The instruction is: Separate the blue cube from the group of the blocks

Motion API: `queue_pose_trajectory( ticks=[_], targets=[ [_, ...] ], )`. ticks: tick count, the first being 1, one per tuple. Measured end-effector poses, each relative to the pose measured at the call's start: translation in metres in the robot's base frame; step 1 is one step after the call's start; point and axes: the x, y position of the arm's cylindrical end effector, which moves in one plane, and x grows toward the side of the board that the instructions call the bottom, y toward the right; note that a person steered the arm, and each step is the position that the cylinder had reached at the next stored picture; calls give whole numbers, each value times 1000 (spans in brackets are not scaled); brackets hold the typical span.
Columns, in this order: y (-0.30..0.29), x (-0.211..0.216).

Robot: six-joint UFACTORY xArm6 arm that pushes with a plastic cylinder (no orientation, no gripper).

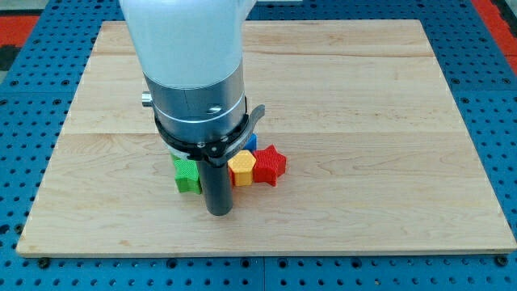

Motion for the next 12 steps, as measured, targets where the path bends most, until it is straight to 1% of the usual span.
queue_pose_trajectory(
  ticks=[4,7,8,9,10,11,12],
  targets=[
    [0,0],
    [17,2],
    [-4,-8],
    [-2,-39],
    [11,-53],
    [10,-77],
    [19,-115]
  ],
)
